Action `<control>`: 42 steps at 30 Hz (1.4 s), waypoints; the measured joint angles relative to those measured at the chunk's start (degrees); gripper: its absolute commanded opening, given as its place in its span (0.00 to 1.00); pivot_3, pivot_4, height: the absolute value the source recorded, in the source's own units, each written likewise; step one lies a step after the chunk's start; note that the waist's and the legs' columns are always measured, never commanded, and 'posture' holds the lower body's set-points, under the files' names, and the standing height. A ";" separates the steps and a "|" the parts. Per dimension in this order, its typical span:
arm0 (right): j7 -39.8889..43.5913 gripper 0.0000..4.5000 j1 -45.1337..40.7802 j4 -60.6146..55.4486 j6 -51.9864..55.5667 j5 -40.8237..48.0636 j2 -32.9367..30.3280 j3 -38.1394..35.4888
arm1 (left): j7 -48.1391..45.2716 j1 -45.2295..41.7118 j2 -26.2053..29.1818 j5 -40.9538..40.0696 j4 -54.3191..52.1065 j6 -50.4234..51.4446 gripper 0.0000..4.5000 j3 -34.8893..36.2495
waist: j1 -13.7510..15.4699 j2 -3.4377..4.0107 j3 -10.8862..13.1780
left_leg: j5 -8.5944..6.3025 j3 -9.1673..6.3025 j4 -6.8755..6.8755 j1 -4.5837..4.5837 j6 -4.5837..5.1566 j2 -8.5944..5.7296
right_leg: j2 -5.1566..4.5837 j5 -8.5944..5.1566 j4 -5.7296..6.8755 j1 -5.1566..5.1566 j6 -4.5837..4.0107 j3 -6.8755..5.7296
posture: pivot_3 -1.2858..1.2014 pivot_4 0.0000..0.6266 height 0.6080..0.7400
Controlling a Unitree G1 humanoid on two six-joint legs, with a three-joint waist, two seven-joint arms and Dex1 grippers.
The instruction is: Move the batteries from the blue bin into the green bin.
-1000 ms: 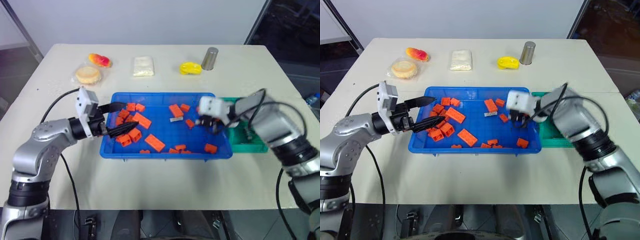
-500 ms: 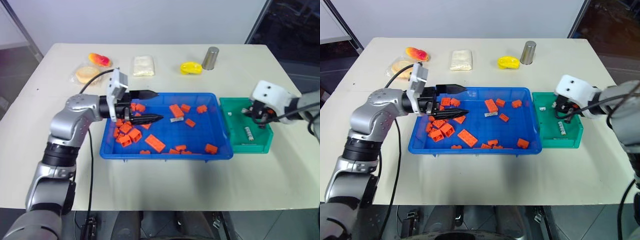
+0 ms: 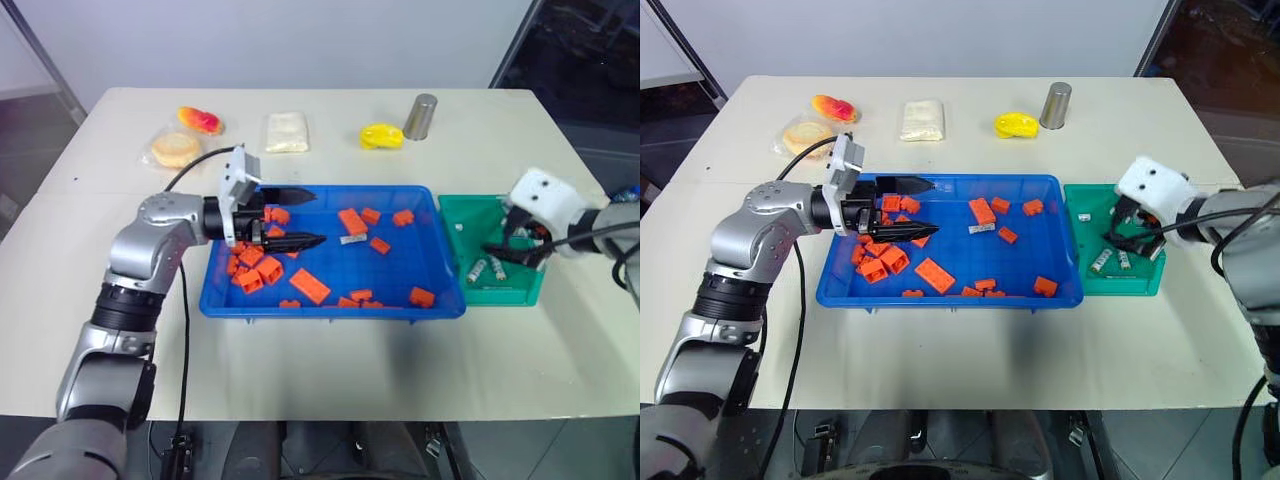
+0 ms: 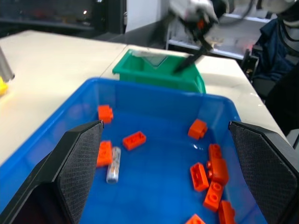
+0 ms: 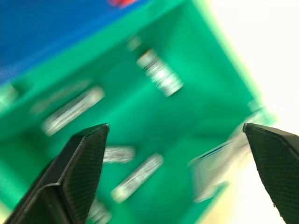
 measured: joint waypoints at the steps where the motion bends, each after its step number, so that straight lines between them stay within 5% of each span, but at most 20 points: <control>1: -1.11 0.99 -3.34 0.14 1.61 1.76 3.54 -0.63 | 0.67 0.83 1.11 0.03 -0.22 0.25 1.00 0.66 | -0.44 0.00 0.00 | 0.00 -0.03 -0.03 0.03 0.00 0.01 | 0.03 0.00 0.04 -0.01 -0.01 0.00 | 0.52 0.24 1.00; 11: -7.55 0.99 -4.52 -4.89 13.92 15.13 23.80 -0.59 | 4.67 11.40 11.36 0.35 -6.27 3.32 1.00 9.22 | 0.59 0.00 0.01 | 0.00 -0.14 0.03 -0.14 0.00 -0.12 | -0.18 -0.03 0.09 -0.04 -0.05 -0.12 | 0.52 0.24 1.00; 42: -23.72 0.99 -10.59 23.74 4.36 8.74 39.05 8.48 | 16.73 21.94 10.05 -4.47 -20.48 8.35 1.00 13.49 | -0.31 0.00 0.01 | 0.00 -0.13 -0.05 -0.07 -0.01 -0.05 | -0.07 -0.03 0.13 -0.08 -0.06 -0.12 | 0.52 0.24 1.00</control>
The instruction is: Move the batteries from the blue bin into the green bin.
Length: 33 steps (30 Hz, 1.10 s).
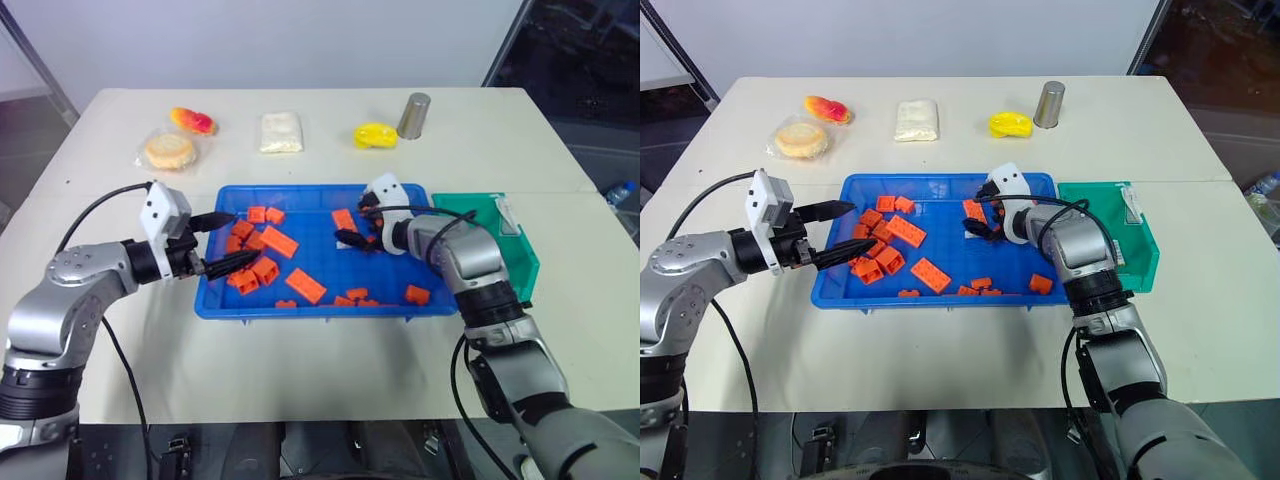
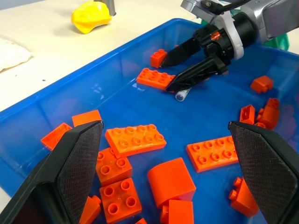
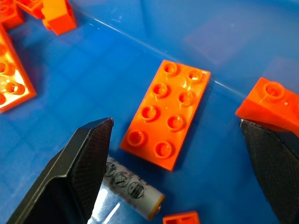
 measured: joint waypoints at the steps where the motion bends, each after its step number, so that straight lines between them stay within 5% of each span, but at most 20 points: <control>1: -0.25 0.88 -0.19 0.49 -0.30 -0.04 0.30 -0.09 | 0.17 0.00 -0.21 0.00 -0.01 0.00 1.00 0.00 | -0.04 0.00 0.00 | 0.00 0.00 0.00 0.00 0.00 0.00 | 0.00 0.00 0.00 0.00 0.00 0.00 | 0.52 0.24 1.00; 7: -0.74 0.27 -0.69 1.63 -1.30 -1.43 0.75 0.79 | 0.69 0.37 -0.58 0.01 -0.16 0.00 1.00 -0.01 | -0.01 0.00 0.00 | 0.00 0.00 -0.02 0.00 0.00 0.00 | 0.00 0.00 0.00 0.00 0.00 0.00 | 0.52 0.24 1.00; 23: 7.29 0.26 -2.09 -5.53 -3.36 -1.12 2.59 5.68 | 1.83 0.88 -1.78 0.04 -1.21 -0.11 1.00 -0.06 | -0.01 0.00 0.00 | 0.00 0.00 -0.04 0.00 0.00 0.00 | -0.01 0.00 -0.01 -0.02 0.00 0.00 | 0.52 0.24 1.00; 24: 8.78 0.49 -1.85 -6.29 -4.25 -1.13 2.14 6.48 | 1.83 0.87 -1.82 0.06 -1.21 -0.11 1.00 -0.06 | 0.03 0.00 0.00 | 0.00 0.00 -0.04 -0.01 0.00 0.00 | -0.01 0.00 -0.01 -0.02 0.00 0.00 | 0.52 0.24 1.00; 28: 12.27 0.90 0.56 -8.80 -7.62 -1.22 0.50 8.09 | 1.83 0.87 -2.06 0.05 -1.21 -0.10 1.00 -0.06 | 0.10 0.00 0.00 | 0.00 0.01 -0.03 -0.01 0.00 -0.02 | -0.03 0.00 -0.02 -0.01 0.00 0.00 | 0.52 0.24 1.00; 33: 14.54 0.90 0.57 -8.82 -9.94 -1.13 -1.95 7.26 | 1.77 0.84 -2.36 -0.04 -1.44 0.02 1.00 -0.20 | 0.05 0.00 0.00 | 0.00 0.00 -0.04 -0.01 0.00 0.00 | -0.01 0.00 -0.02 -0.02 0.00 0.00 | 0.52 0.24 1.00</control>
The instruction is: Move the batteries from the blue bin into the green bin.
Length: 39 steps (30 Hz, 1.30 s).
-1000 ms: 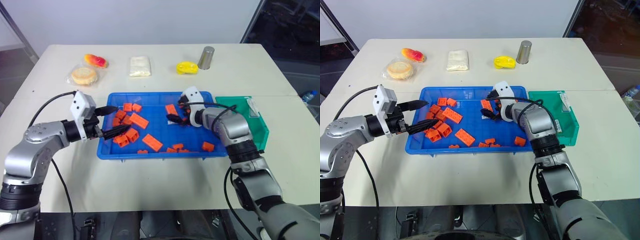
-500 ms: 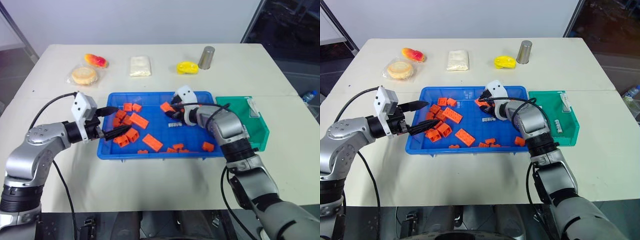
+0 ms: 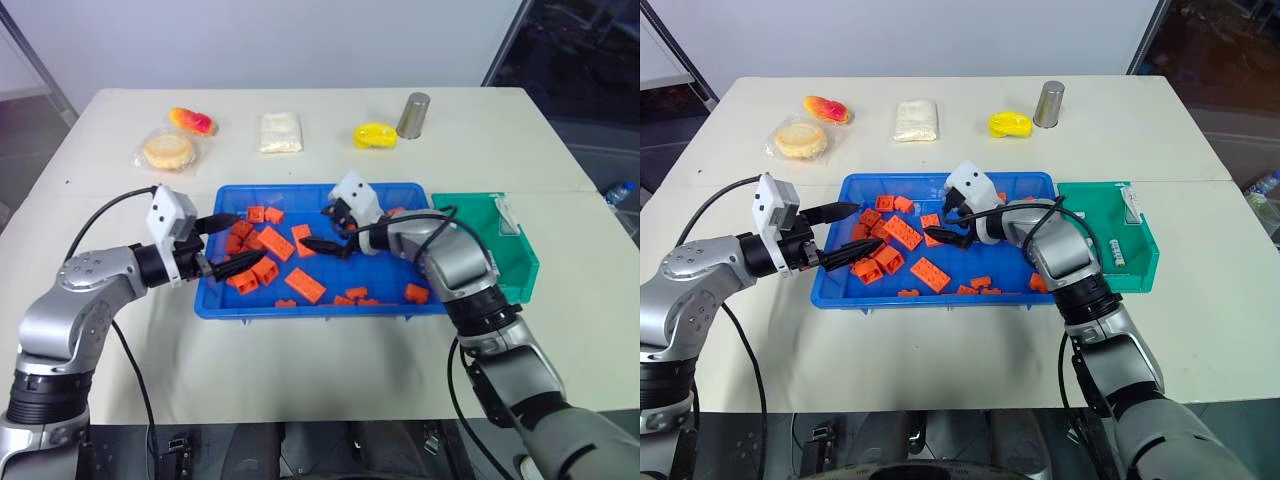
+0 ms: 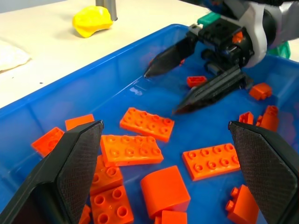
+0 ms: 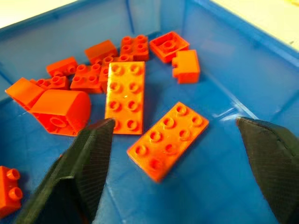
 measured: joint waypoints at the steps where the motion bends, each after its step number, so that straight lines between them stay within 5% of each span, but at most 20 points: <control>1: 0.92 0.90 -0.10 0.00 -0.40 -0.01 -1.46 -0.20 | -0.11 -0.09 0.00 -0.06 -0.18 0.07 1.00 -0.07 | 0.00 0.00 0.00 | 0.00 0.01 0.00 0.00 0.00 0.00 | -0.01 0.00 -0.01 0.00 0.00 0.00 | 0.52 0.24 1.00; 10: 11.80 0.90 1.03 0.77 -1.93 0.17 -15.00 -1.40 | -5.68 -3.76 3.46 -1.02 -0.67 0.79 1.00 -2.24 | -0.19 0.00 0.00 | 0.00 0.03 -0.02 0.02 0.00 0.01 | 0.03 0.00 -0.05 0.01 0.00 0.02 | 0.52 0.24 1.00; 25: 11.78 0.90 3.53 4.64 -3.63 -0.92 -10.32 1.37 | -7.64 -4.55 4.38 -0.72 -0.79 0.20 1.00 -4.36 | -0.01 0.00 0.01 | 0.00 0.04 0.00 0.01 0.00 0.02 | 0.04 0.00 -0.04 0.00 0.00 0.02 | 0.52 0.24 1.00; 28: 11.79 0.71 2.49 8.18 -7.23 -3.28 -9.52 3.14 | -6.94 -3.74 4.40 -0.90 -1.22 0.50 1.00 -4.25 | -0.02 0.00 0.01 | 0.00 0.04 0.00 0.02 0.00 0.02 | 0.03 0.00 -0.04 0.01 0.00 0.02 | 0.52 0.24 1.00; 34: 12.33 0.06 0.41 12.43 -10.27 -5.50 -9.16 3.41 | -5.90 -2.22 4.48 -1.22 -2.53 1.19 1.00 -3.98 | -0.02 0.00 0.00 | 0.00 0.03 0.00 0.03 0.00 0.02 | 0.04 0.00 -0.02 0.01 0.00 0.02 | 0.52 0.24 1.00; 39: 12.72 0.06 0.11 12.60 -10.38 -5.80 -8.74 3.38 | -5.41 -2.21 4.56 -1.28 -2.99 1.22 1.00 -3.43 | -0.02 0.00 0.00 | 0.00 0.03 0.00 0.03 0.00 0.02 | 0.03 0.00 -0.02 0.01 0.00 0.02 | 0.52 0.24 1.00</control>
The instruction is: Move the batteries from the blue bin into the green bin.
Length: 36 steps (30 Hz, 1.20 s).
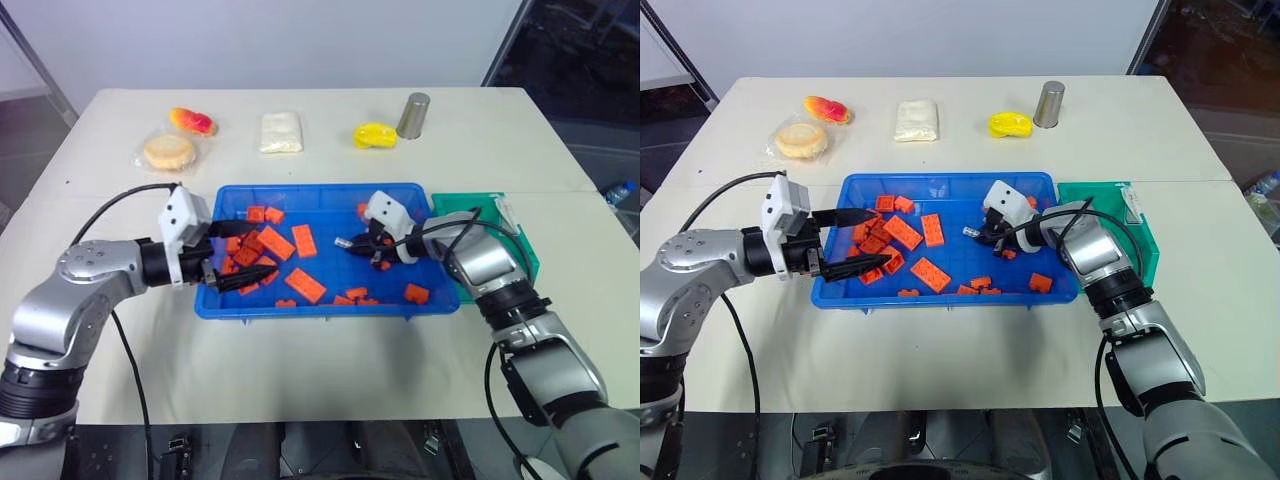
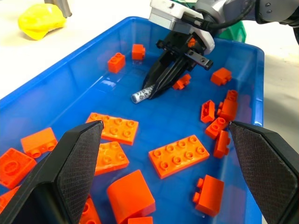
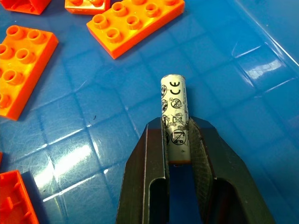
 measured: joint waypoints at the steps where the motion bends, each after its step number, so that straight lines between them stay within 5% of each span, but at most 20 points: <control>1: -0.07 0.06 0.00 0.00 0.00 -0.02 0.02 -0.04 | 0.00 0.00 0.00 -0.01 0.00 0.00 1.00 0.00 | 0.00 0.00 0.00 | 0.00 0.00 0.00 0.00 0.00 0.00 | 0.00 0.00 0.00 0.00 0.00 0.00 | 0.52 0.24 1.00; 6: -1.91 0.06 -0.67 -1.14 1.84 0.14 -1.23 -2.23 | -0.14 -2.49 -1.30 0.26 2.08 -1.45 1.00 -0.28 | 0.28 0.03 0.02 | 0.01 0.00 0.02 -0.03 -0.02 -0.03 | -0.03 0.00 0.00 0.00 0.00 -0.01 | 0.52 0.24 1.00; 12: -3.97 0.06 -2.93 -13.38 9.80 2.19 -12.03 -12.75 | -3.20 -12.10 -4.41 2.65 11.49 -6.29 1.00 -2.97 | 1.27 0.03 0.02 | 0.01 0.00 -0.01 -0.05 -0.01 -0.06 | -0.05 0.00 -0.04 0.00 0.00 -0.02 | 0.52 0.24 1.00; 17: -4.26 0.06 5.47 -25.08 19.72 5.77 -22.29 -22.22 | -7.82 -18.10 -8.11 5.40 19.82 -10.36 1.00 -7.13 | 1.89 0.02 0.02 | 0.00 0.00 -0.01 -0.08 0.00 -0.06 | -0.03 0.00 -0.13 0.01 0.00 -0.03 | 0.52 0.24 1.00; 25: -5.51 0.06 18.20 -34.53 29.44 10.50 -27.71 -32.59 | -12.64 -22.78 -12.33 8.61 27.30 -13.89 1.00 -10.05 | 1.36 0.03 0.02 | 0.00 0.07 0.06 -0.03 0.01 -0.02 | 0.03 0.00 -0.06 0.01 0.01 0.06 | 0.52 0.24 1.00; 28: -6.37 0.32 20.74 -34.87 29.40 11.31 -27.72 -33.46 | -13.55 -23.15 -13.21 9.30 28.61 -14.42 1.00 -10.19 | 1.35 0.03 0.02 | 0.00 0.08 0.07 -0.04 0.00 -0.03 | 0.02 0.00 -0.06 0.01 0.02 0.07 | 0.52 0.24 1.00; 34: -8.61 0.99 21.89 -33.77 27.72 12.07 -27.70 -33.27 | -14.60 -23.66 -14.17 10.57 30.32 -15.00 1.00 -10.85 | 1.48 0.03 0.02 | 0.00 0.07 0.08 -0.04 0.00 -0.03 | 0.02 0.00 -0.06 0.01 0.02 0.07 | 0.52 0.24 1.00; 36: -9.12 0.99 21.68 -32.80 26.70 12.21 -27.70 -32.71 | -14.17 -24.14 -14.19 10.79 30.43 -15.38 1.00 -10.71 | 1.47 0.03 0.02 | 0.00 0.07 0.09 -0.04 0.00 -0.03 | 0.02 0.00 -0.06 0.02 0.02 0.07 | 0.52 0.24 1.00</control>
